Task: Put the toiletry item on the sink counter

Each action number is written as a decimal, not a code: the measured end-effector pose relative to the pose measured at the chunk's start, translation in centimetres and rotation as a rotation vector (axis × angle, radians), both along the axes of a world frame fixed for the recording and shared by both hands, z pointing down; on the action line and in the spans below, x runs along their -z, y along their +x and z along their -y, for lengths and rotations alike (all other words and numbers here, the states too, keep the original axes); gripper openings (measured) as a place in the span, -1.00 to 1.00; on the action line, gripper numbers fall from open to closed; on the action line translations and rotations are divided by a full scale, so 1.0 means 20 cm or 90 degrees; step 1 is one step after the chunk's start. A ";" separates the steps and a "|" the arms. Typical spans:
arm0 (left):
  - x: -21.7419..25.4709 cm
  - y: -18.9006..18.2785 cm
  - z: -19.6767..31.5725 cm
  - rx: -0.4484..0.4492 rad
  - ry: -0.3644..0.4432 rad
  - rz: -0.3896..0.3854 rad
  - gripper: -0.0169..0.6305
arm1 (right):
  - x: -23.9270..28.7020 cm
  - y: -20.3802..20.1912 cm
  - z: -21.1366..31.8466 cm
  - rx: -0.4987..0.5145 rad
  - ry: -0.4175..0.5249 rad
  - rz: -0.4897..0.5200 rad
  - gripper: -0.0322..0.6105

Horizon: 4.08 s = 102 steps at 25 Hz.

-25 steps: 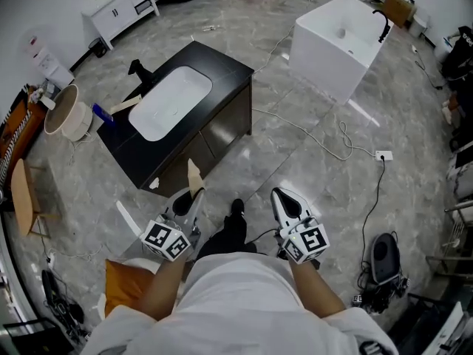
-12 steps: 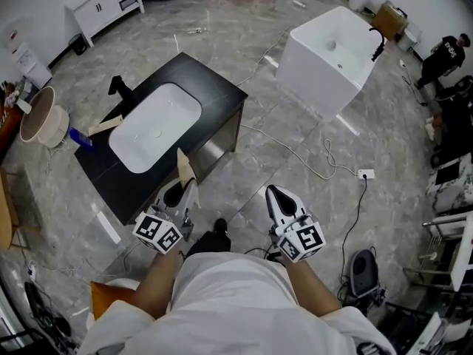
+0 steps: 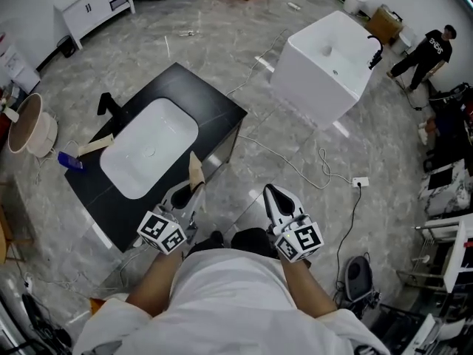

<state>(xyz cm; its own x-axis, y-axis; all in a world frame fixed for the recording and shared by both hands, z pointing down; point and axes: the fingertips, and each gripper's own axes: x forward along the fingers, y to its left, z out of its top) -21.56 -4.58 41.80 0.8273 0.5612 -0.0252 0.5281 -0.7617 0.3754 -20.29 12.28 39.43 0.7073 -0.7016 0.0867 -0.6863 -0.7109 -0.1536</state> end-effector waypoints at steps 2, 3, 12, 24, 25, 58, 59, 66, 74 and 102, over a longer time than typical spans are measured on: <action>-0.01 0.08 -0.01 -0.011 0.004 0.003 -0.78 | 0.00 0.08 -0.02 -0.012 0.002 0.004 -0.85; -0.02 0.11 -0.01 -0.015 0.005 0.005 -0.78 | -0.01 0.11 -0.02 -0.018 0.005 0.006 -0.85; -0.09 0.51 -0.19 -0.012 0.014 0.017 -0.78 | -0.13 0.48 -0.23 -0.025 0.013 0.015 -0.85; -0.03 1.18 -0.38 0.112 0.011 0.057 -0.78 | -0.10 1.27 -0.54 0.070 0.048 0.019 -0.85; -0.01 1.23 -0.40 0.122 0.015 0.056 -0.78 | -0.10 1.33 -0.57 0.082 0.046 0.019 -0.85; -0.24 1.74 0.35 0.381 -0.116 0.208 -0.78 | -0.19 2.30 0.43 0.388 -0.034 0.026 -0.85; -0.27 1.76 0.36 0.373 -0.114 0.221 -0.78 | -0.20 2.32 0.47 0.392 -0.038 0.024 -0.85; -0.45 1.83 0.40 0.362 -0.058 0.318 -0.78 | -0.26 2.40 0.72 0.448 -0.047 0.018 -0.85; -0.60 1.96 0.46 0.390 0.083 0.419 -0.78 | -0.33 2.59 0.93 0.568 -0.050 0.043 -0.85; -1.18 1.94 0.46 0.482 0.065 0.685 -0.78 | -0.54 2.70 1.21 0.773 -0.096 0.088 -0.85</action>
<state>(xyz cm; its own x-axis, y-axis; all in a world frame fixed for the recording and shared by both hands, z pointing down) 17.33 -13.82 65.31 0.5156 -0.0865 0.8525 -0.5626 -0.7846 0.2606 33.62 -11.96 50.32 -0.4188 -0.8740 0.2465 -0.8988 0.3603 -0.2496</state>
